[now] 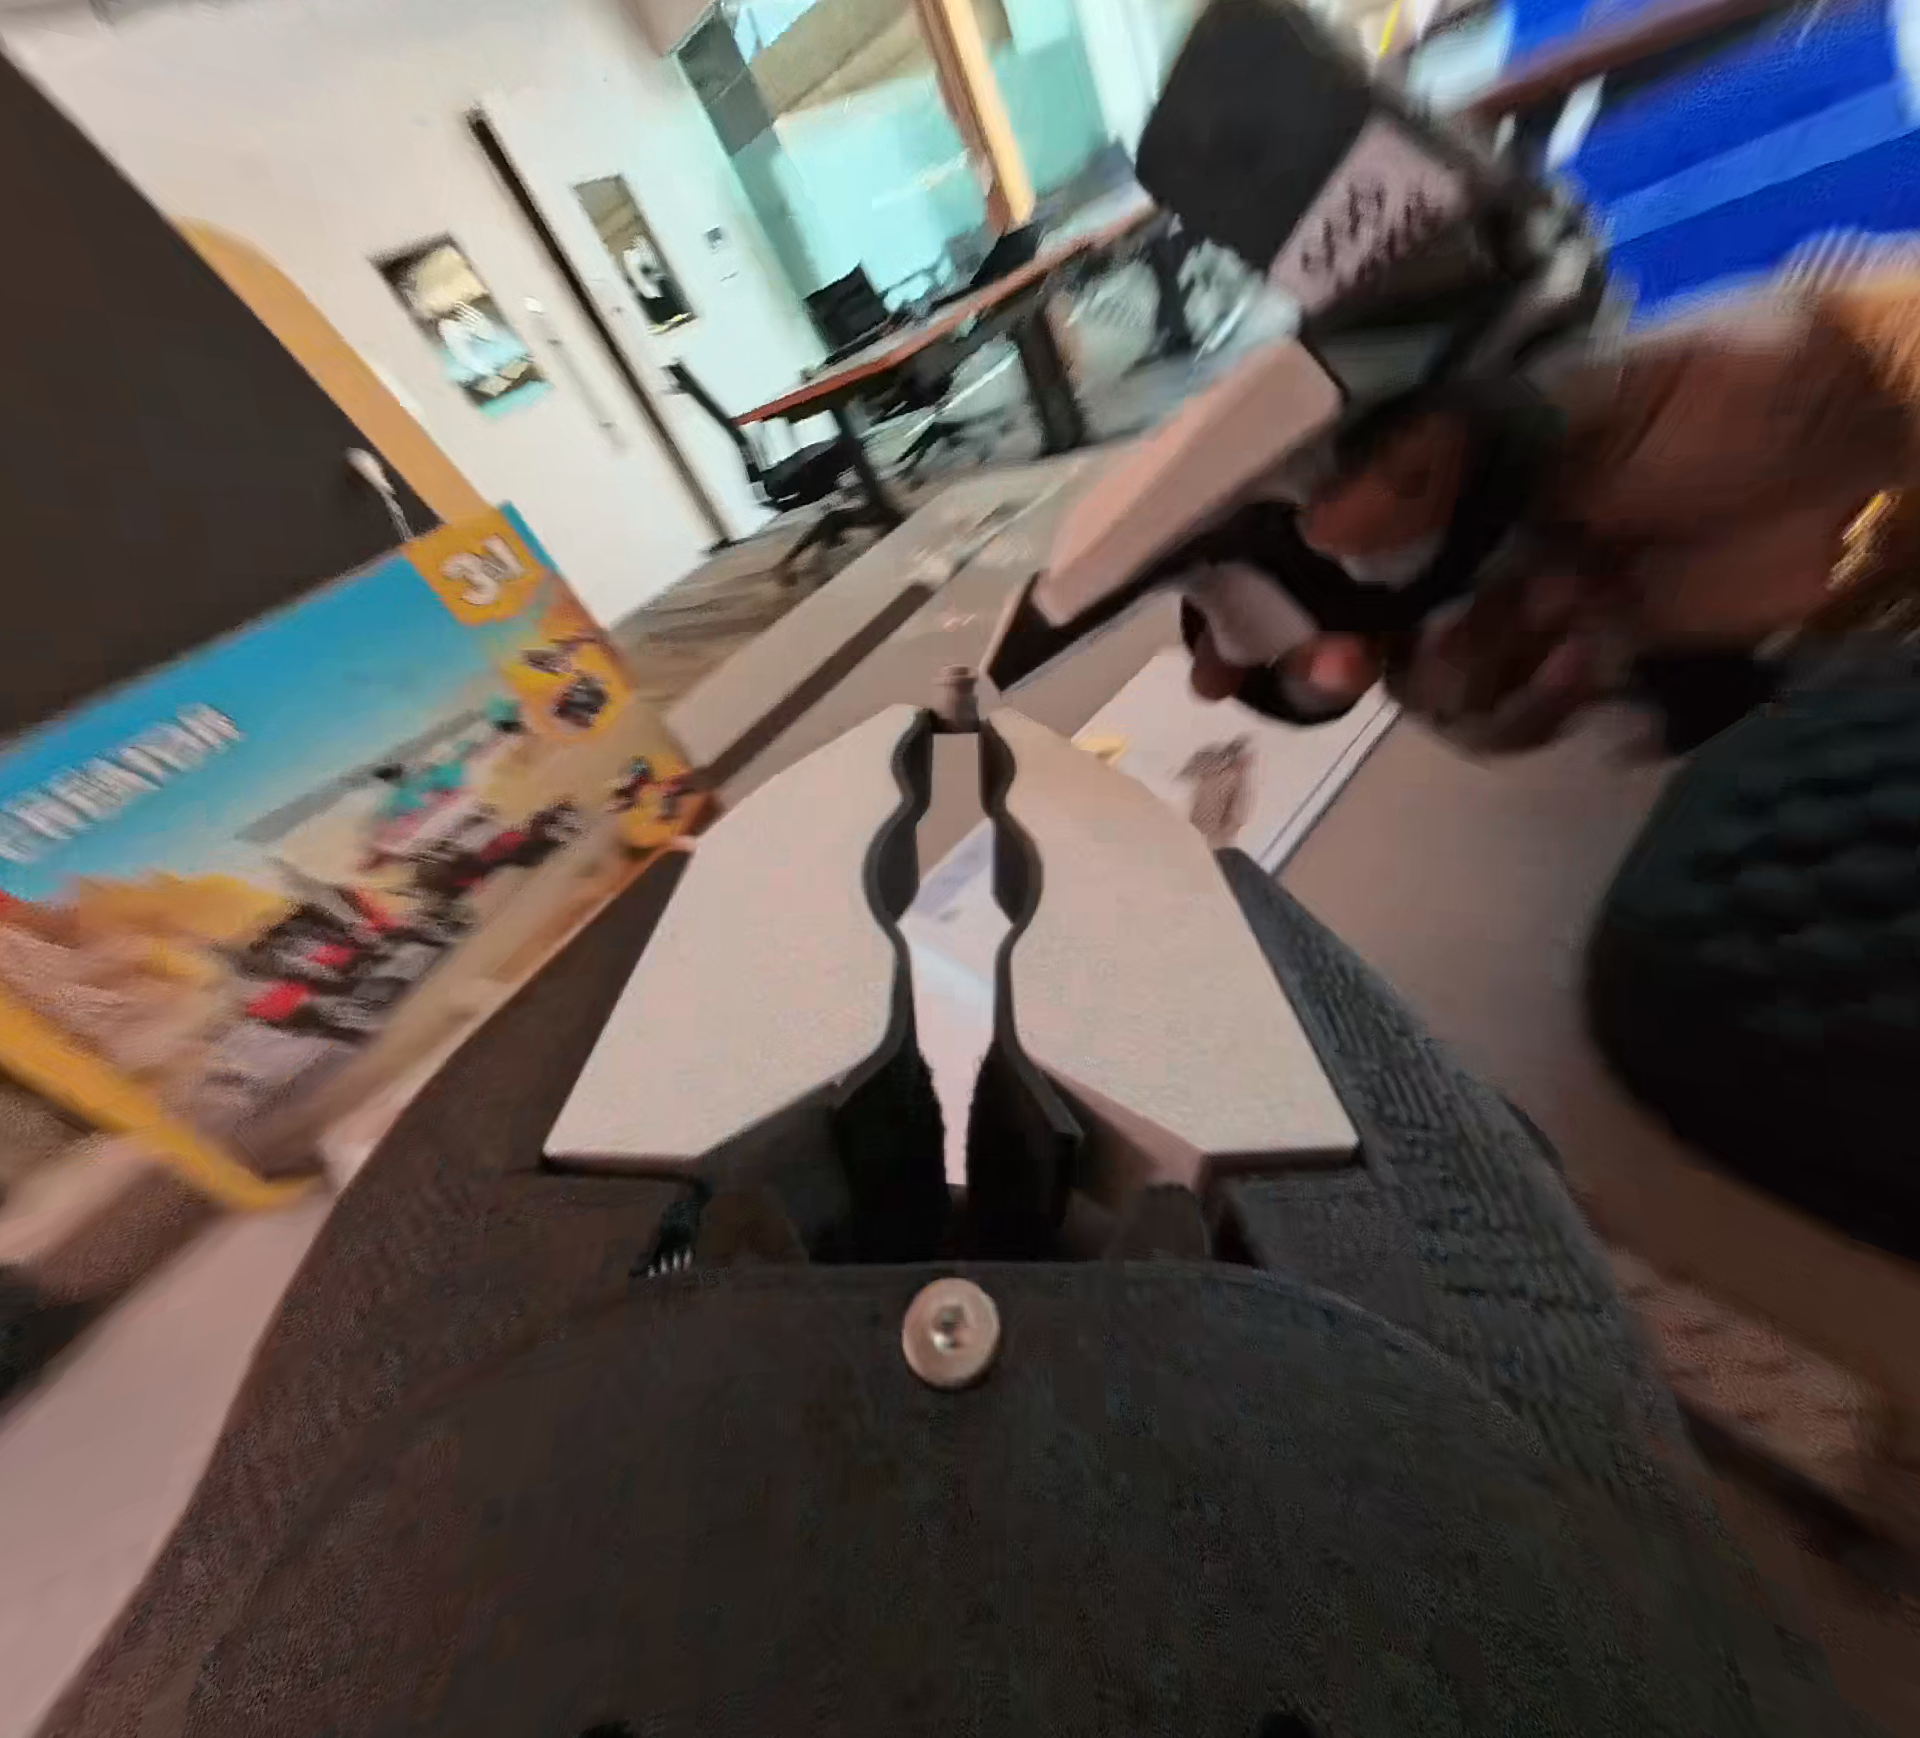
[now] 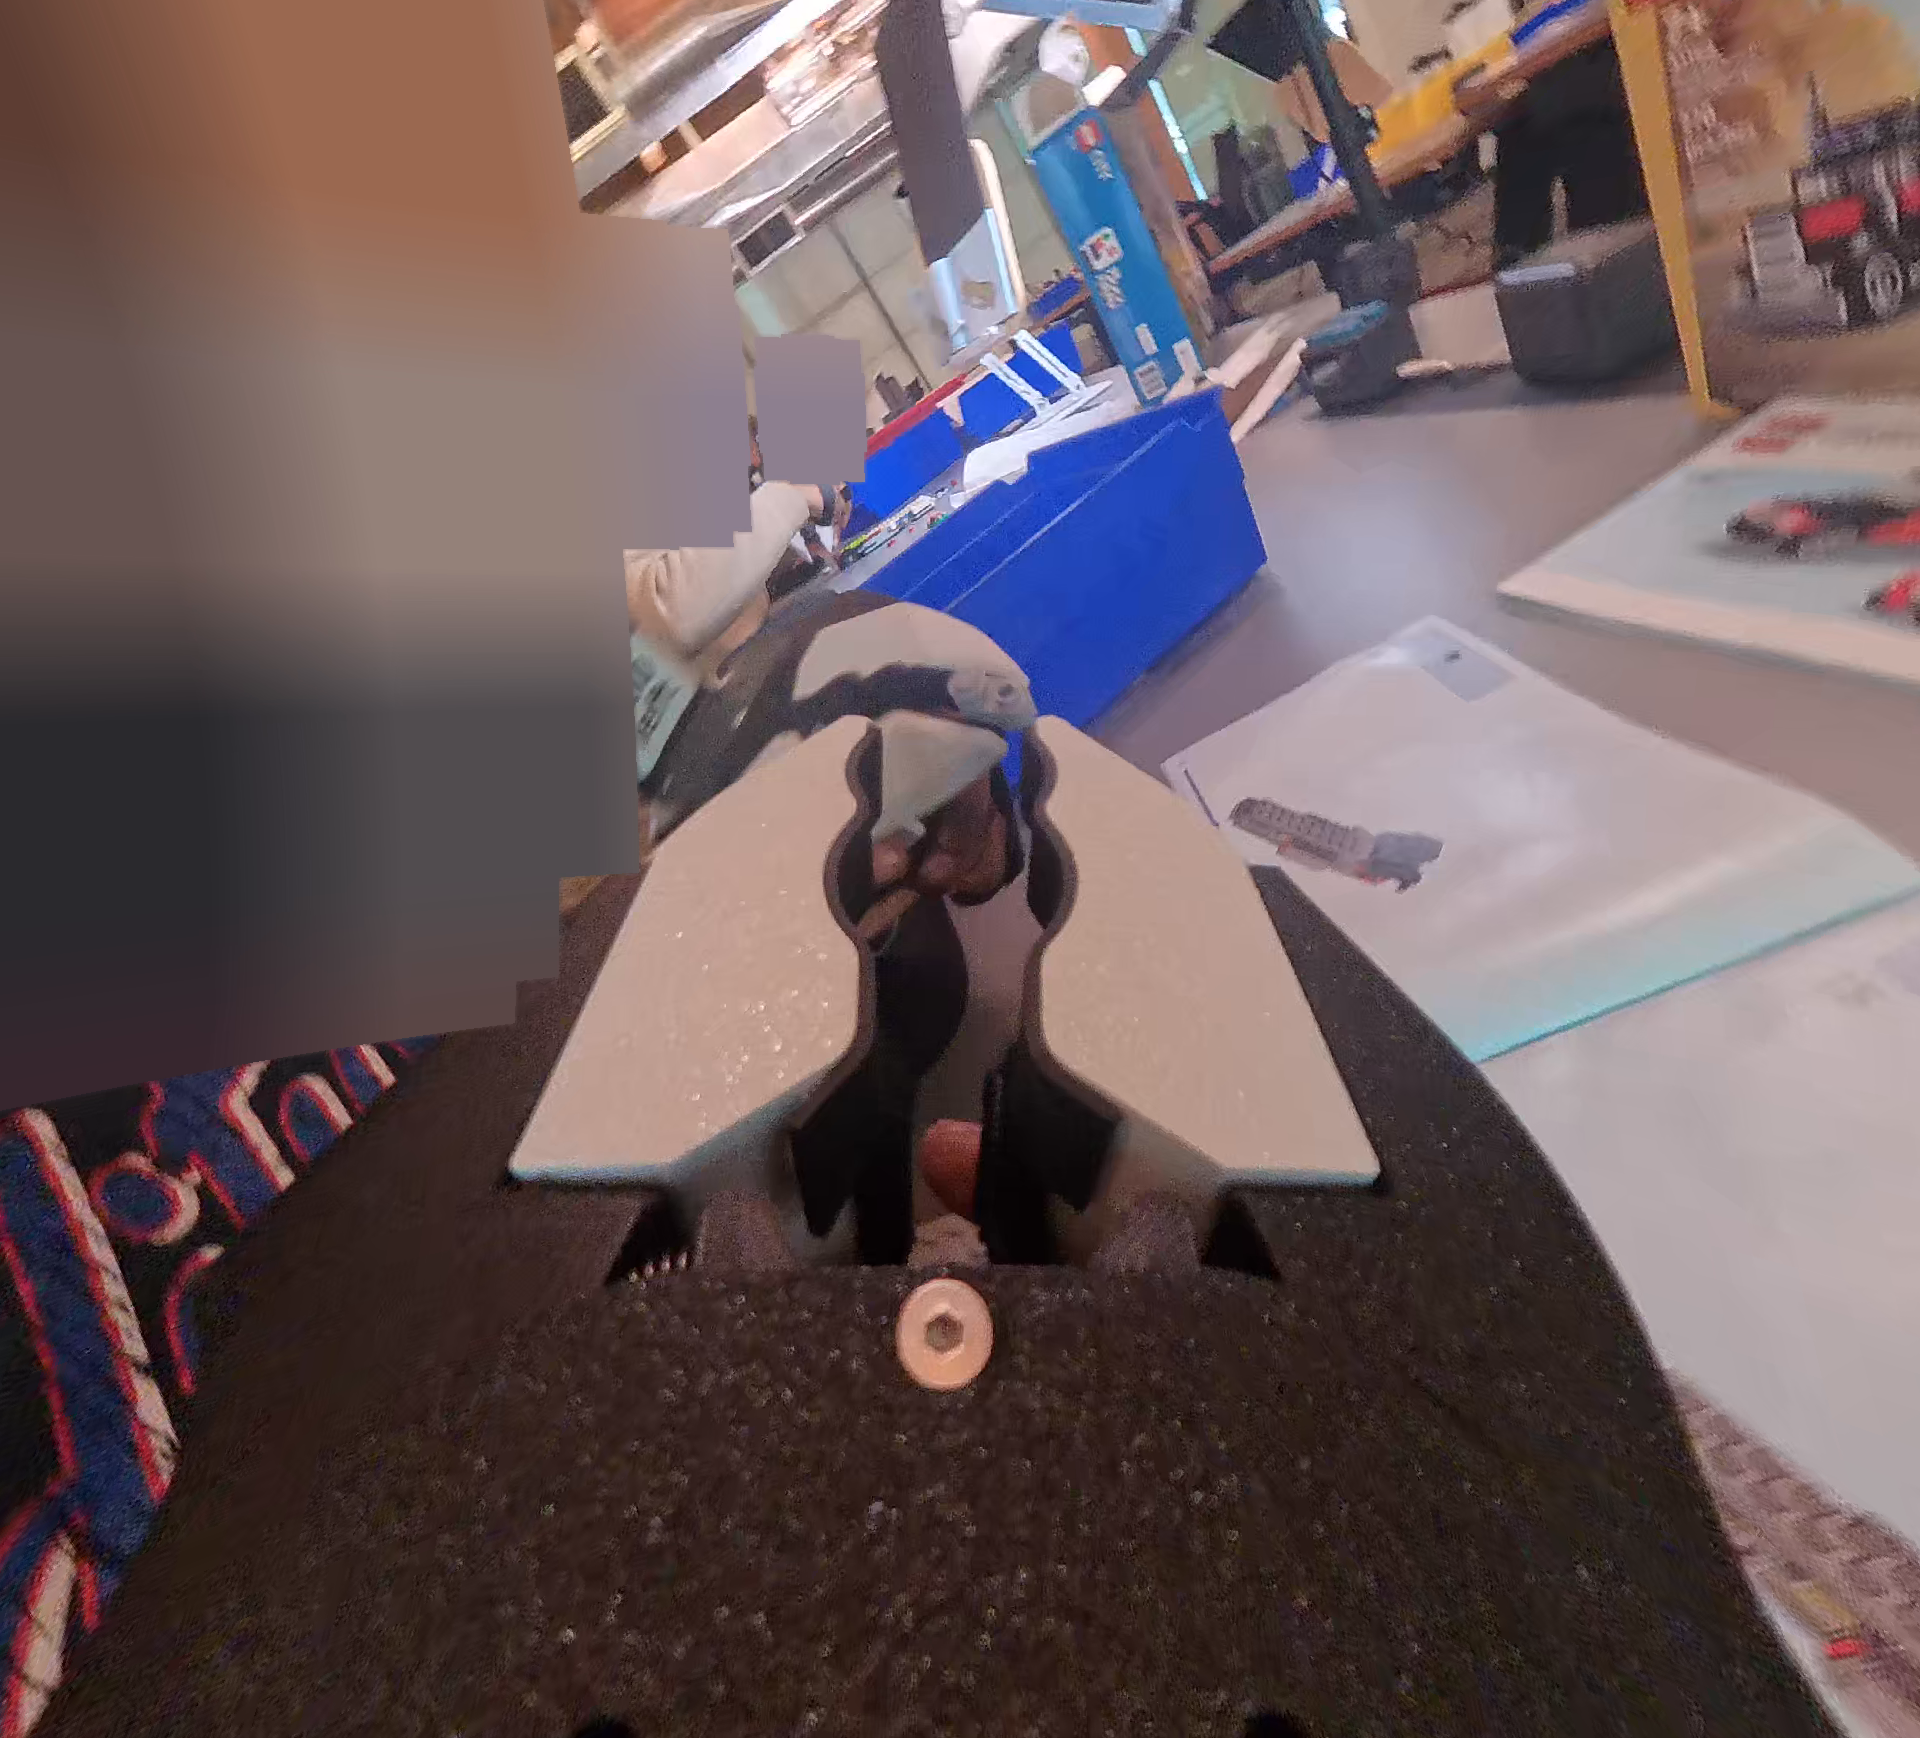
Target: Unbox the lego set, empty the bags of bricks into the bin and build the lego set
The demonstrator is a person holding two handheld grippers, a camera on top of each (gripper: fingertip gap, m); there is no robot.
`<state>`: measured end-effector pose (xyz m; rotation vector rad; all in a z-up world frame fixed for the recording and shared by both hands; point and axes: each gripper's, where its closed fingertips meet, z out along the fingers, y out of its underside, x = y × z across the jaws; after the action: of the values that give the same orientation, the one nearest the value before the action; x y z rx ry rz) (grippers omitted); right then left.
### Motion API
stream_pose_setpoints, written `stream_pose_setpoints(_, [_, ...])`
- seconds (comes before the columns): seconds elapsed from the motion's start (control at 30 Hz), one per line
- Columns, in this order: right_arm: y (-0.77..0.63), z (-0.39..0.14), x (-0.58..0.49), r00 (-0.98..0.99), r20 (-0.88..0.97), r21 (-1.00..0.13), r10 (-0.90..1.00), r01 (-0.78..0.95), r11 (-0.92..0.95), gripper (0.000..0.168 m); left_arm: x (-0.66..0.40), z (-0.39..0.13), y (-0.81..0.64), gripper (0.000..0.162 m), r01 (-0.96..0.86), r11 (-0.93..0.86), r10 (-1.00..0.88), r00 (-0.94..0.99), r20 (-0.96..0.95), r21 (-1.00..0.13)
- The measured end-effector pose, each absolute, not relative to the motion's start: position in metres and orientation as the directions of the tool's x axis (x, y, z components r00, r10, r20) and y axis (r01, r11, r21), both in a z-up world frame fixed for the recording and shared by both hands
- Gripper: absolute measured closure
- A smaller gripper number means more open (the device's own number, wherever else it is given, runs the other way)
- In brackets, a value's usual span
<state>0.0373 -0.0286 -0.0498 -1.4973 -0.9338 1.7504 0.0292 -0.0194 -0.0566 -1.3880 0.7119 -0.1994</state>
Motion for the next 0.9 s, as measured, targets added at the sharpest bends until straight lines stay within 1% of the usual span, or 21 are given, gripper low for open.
stream_pose_setpoints(0.03, [-0.029, -0.048, 0.039, -0.154, -0.472, -0.877, 0.868, -0.022, -0.48, 0.141, 0.029, -0.051, -0.024, 0.154, -0.11, 0.168, -0.621, 0.76, -0.192, -0.98])
stream_pose_setpoints(0.07, [-0.029, -0.048, 0.041, -0.153, -0.408, -0.91, 0.9, -0.009, -0.414, 0.142, 0.03, -0.045, -0.032, 0.154, 0.055, 0.114, -0.722, 0.69, -0.045, -0.992])
stream_pose_setpoints(0.1, [-0.03, -0.05, 0.041, -0.154, -0.341, -0.939, 0.927, 0.01, -0.343, 0.145, 0.027, -0.039, -0.037, 0.154, 0.198, 0.051, -0.78, 0.62, 0.084, -0.979])
stream_pose_setpoints(0.13, [-0.033, -0.052, 0.041, -0.162, -0.282, -0.959, 0.946, 0.032, -0.281, 0.146, 0.022, -0.033, -0.039, 0.154, 0.3, 0.013, -0.805, 0.569, 0.168, -0.954])
stream_pose_setpoints(0.17, [-0.035, -0.053, 0.04, -0.171, -0.238, -0.971, 0.956, 0.048, -0.233, 0.148, 0.018, -0.031, -0.041, 0.154, 0.35, -0.005, -0.822, 0.533, 0.203, -0.937])
stream_pose_setpoints(0.23, [-0.038, -0.049, 0.036, -0.193, -0.192, -0.981, 0.962, 0.042, -0.188, 0.148, 0.02, -0.032, -0.043, 0.154, 0.346, -0.023, -0.836, 0.509, 0.208, -0.938])
stream_pose_setpoints(0.37, [-0.042, -0.039, 0.03, -0.245, -0.201, -0.978, 0.948, 0.0, -0.208, 0.154, 0.031, -0.034, -0.048, 0.154, 0.35, -0.061, -0.869, 0.442, 0.222, -0.935])
stream_pose_setpoints(0.6, [-0.052, -0.043, 0.03, -0.283, -0.187, -0.981, 0.941, 0.013, -0.192, 0.159, 0.037, -0.04, -0.051, 0.154, 0.322, -0.097, -0.884, 0.407, 0.23, -0.942])
stream_pose_setpoints(0.63, [-0.052, -0.046, 0.032, -0.276, -0.185, -0.982, 0.943, 0.017, -0.187, 0.161, 0.039, -0.042, -0.052, 0.154, 0.308, -0.104, -0.889, 0.398, 0.228, -0.946])
stream_pose_setpoints(0.8, [-0.056, -0.06, 0.046, -0.219, -0.149, -0.989, 0.964, 0.048, -0.142, 0.162, 0.053, -0.058, -0.056, 0.154, 0.204, -0.138, -0.907, 0.368, 0.207, -0.969])
stream_pose_setpoints(0.9, [-0.058, -0.07, 0.053, -0.201, -0.122, -0.99, 0.972, 0.095, -0.105, 0.162, 0.06, -0.068, -0.059, 0.154, 0.128, -0.129, -0.916, 0.365, 0.168, -0.983])
